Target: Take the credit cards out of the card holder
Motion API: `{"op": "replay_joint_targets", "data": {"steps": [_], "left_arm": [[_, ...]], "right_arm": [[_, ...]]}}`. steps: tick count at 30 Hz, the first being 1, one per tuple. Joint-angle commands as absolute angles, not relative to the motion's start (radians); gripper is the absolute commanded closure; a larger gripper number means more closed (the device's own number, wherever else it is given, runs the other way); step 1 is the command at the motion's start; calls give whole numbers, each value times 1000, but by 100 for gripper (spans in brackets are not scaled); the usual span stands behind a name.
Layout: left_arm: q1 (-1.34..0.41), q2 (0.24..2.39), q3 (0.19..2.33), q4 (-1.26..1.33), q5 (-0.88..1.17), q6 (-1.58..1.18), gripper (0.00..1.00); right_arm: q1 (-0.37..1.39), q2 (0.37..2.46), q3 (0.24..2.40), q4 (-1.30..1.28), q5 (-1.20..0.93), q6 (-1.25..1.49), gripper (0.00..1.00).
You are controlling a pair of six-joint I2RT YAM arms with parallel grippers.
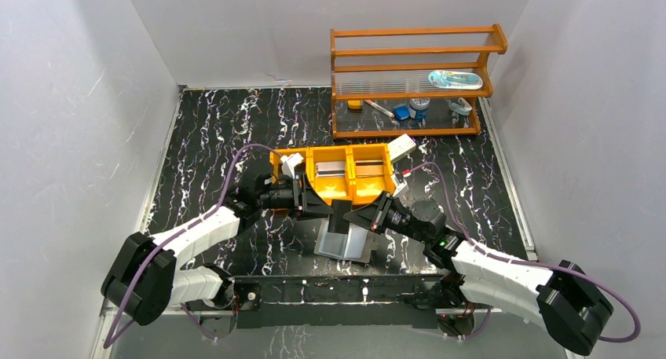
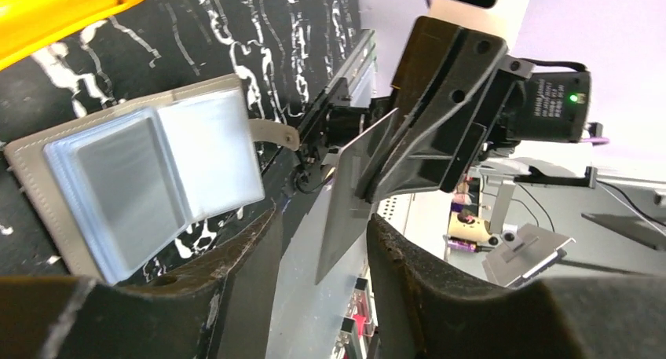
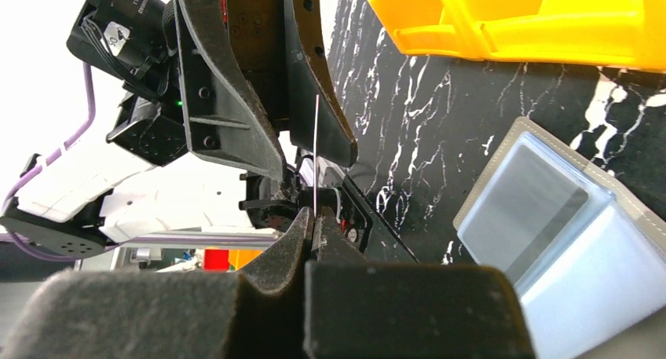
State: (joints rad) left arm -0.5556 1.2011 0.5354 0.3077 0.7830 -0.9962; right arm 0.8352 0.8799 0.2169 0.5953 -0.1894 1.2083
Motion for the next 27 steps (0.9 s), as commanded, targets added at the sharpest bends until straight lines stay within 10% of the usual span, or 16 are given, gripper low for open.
{"op": "replay_joint_targets", "data": {"steps": [1, 27], "left_arm": [[-557, 1189, 527, 451, 875, -1050, 60], [-564, 1241, 533, 672, 1072, -1137, 100]], "right_arm": [[834, 889, 222, 736, -222, 1224, 100], [834, 976, 183, 915, -257, 1308, 100]]}}
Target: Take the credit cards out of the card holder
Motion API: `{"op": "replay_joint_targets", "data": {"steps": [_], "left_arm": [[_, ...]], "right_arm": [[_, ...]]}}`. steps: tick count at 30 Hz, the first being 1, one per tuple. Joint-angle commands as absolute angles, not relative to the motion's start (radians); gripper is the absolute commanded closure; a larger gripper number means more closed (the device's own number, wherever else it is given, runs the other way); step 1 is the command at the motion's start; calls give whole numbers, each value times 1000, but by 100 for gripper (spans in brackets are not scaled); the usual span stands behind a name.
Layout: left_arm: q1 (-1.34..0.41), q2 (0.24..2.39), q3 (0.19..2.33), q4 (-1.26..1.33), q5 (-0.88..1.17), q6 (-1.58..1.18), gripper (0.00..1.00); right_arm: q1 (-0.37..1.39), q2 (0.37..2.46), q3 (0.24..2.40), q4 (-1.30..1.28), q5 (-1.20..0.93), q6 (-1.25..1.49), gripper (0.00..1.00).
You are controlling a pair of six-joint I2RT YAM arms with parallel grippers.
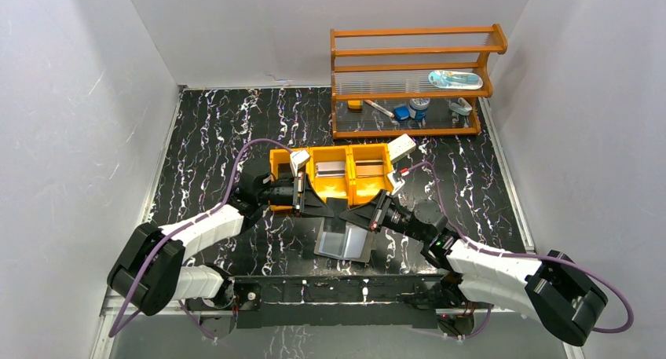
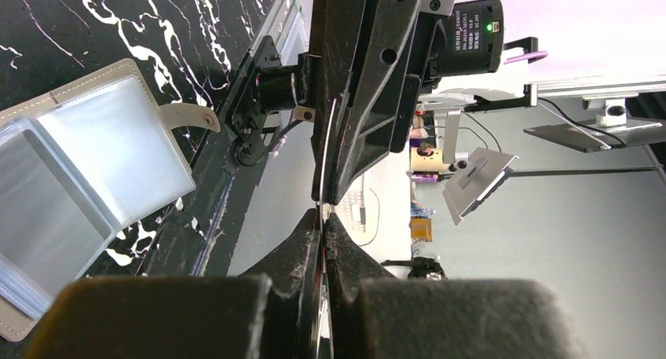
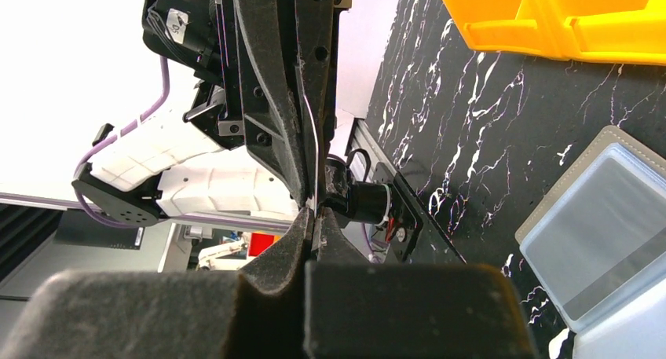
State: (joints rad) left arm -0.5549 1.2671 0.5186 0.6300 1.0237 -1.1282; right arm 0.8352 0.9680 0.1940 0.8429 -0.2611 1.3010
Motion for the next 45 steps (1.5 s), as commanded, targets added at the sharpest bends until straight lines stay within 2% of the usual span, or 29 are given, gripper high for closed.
{"op": "replay_joint_targets", "data": {"steps": [1, 6, 10, 11, 14, 16, 21, 23, 32, 39, 45], "left_arm": [[-563, 1239, 529, 671, 1070, -1138, 100], [-564, 1227, 540, 589, 1040, -1087, 100], [-564, 1204, 611, 338, 988, -919, 100], [-564, 1184, 664, 177, 935, -814, 100], [-564, 1161, 705, 52, 869, -730, 100], [-564, 1157, 740, -44, 804, -663, 100], [-564, 1177, 878, -379, 539, -434, 100], [-564, 1183, 920, -429, 448, -388, 100], [-564, 1179, 1009, -467, 202, -85, 100], [-564, 1218, 1065, -474, -36, 298, 100], [-563, 1299, 1066, -407, -92, 606, 100]], "right_arm": [[834, 975, 183, 913, -255, 1308, 98], [834, 954, 179, 865, -237, 1303, 80], [834, 914, 179, 793, -206, 1293, 58], [834, 884, 182, 734, -181, 1286, 44], [834, 846, 190, 634, -145, 1278, 32], [834, 825, 195, 579, -123, 1276, 28], [834, 773, 195, 469, -79, 1278, 25], [834, 758, 195, 436, -66, 1278, 25], [834, 720, 198, 362, -55, 1269, 24], [834, 700, 228, 279, -42, 1230, 21], [834, 697, 254, 234, -37, 1200, 21]]}}
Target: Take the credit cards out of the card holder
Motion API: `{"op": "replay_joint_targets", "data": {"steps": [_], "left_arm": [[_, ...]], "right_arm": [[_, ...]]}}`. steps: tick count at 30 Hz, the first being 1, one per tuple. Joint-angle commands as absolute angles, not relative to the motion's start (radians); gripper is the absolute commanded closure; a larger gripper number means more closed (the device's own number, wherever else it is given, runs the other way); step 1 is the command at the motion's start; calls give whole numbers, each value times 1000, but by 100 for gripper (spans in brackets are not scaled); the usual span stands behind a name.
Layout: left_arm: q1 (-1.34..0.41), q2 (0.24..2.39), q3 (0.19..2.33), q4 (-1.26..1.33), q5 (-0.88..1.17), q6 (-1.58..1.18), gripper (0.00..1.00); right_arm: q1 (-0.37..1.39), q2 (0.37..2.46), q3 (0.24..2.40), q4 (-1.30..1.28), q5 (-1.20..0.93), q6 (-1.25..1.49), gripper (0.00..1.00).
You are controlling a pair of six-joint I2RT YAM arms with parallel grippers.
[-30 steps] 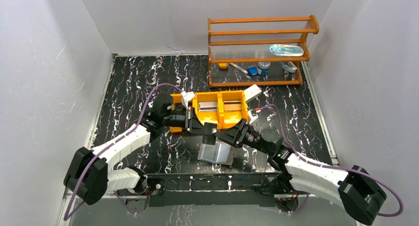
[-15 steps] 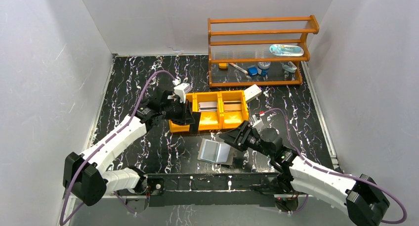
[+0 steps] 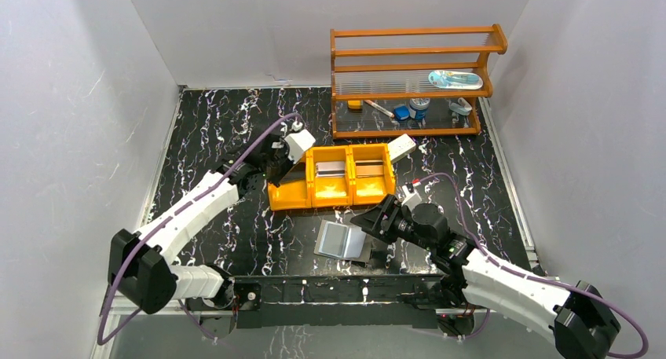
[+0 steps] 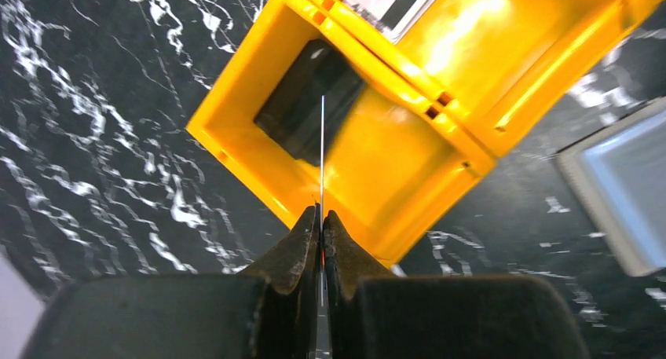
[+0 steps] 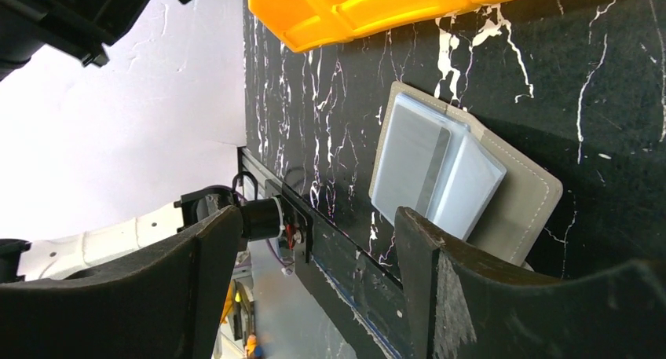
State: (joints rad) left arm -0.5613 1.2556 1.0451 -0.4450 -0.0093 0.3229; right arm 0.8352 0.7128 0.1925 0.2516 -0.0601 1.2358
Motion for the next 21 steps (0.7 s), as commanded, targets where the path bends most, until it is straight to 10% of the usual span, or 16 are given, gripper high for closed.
{"op": "replay_joint_targets", "data": {"steps": [1, 21], "left_arm": [[-563, 1315, 1059, -392, -91, 649, 100], [-552, 1589, 995, -97, -193, 871, 100]], "right_arm": [[834, 695, 254, 230, -34, 1201, 21], [832, 553, 199, 115, 33, 1262, 21]]}}
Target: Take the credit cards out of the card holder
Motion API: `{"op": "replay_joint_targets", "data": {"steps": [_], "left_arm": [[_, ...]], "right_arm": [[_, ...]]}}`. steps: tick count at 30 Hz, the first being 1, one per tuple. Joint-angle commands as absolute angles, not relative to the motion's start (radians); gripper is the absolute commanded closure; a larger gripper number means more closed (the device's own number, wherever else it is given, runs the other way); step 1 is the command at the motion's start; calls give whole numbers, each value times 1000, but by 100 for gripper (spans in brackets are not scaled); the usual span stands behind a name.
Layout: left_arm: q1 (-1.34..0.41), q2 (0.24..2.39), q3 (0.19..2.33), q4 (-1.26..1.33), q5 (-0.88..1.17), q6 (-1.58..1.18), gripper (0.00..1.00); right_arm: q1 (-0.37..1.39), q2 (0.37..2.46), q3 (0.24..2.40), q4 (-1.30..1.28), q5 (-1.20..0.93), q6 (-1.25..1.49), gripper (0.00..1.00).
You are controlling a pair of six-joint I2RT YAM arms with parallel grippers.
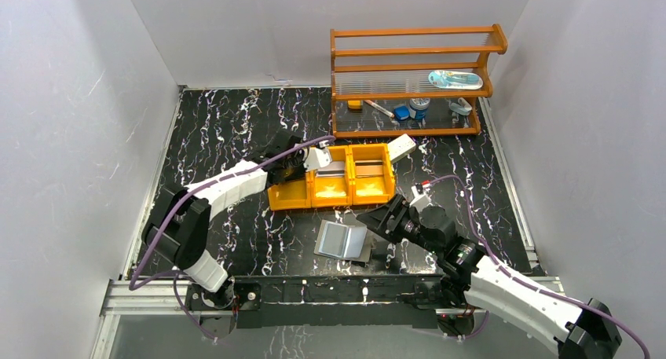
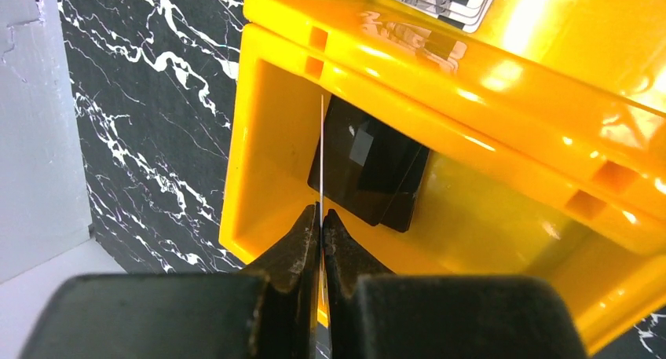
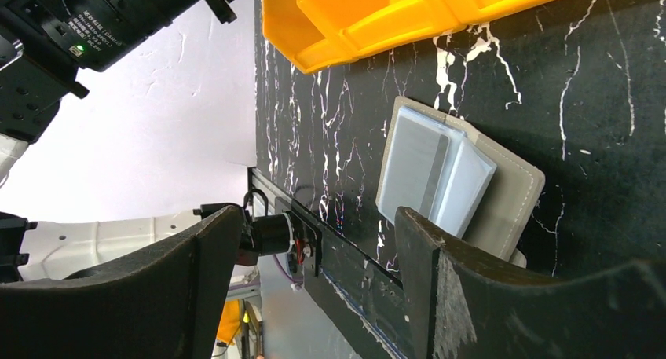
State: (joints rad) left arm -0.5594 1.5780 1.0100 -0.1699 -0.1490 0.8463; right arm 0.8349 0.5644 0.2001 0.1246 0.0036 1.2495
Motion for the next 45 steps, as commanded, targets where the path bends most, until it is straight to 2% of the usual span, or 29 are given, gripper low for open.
{"op": "replay_joint_targets", "data": {"steps": [1, 18, 26, 30, 39, 45], "left_arm": [[-552, 1599, 992, -82, -203, 876, 100], [-551, 1699, 962, 46, -221, 918, 100], [-552, 1704, 939, 83, -224, 915, 90], [-551, 1684, 936, 62, -210, 893, 78], [-552, 1642, 926, 59, -204, 878, 73], [-551, 1582, 947, 23, -164, 820, 55]], "right_arm": [[832, 555, 200, 115, 32, 1261, 21], [831, 558, 196, 78, 45, 1267, 19], [831, 541, 189, 65, 57, 1277, 19], [831, 542, 188, 67, 58, 1278, 18], [831, 566, 189, 83, 46, 1281, 19], [831, 569, 186, 90, 42, 1285, 19]]}}
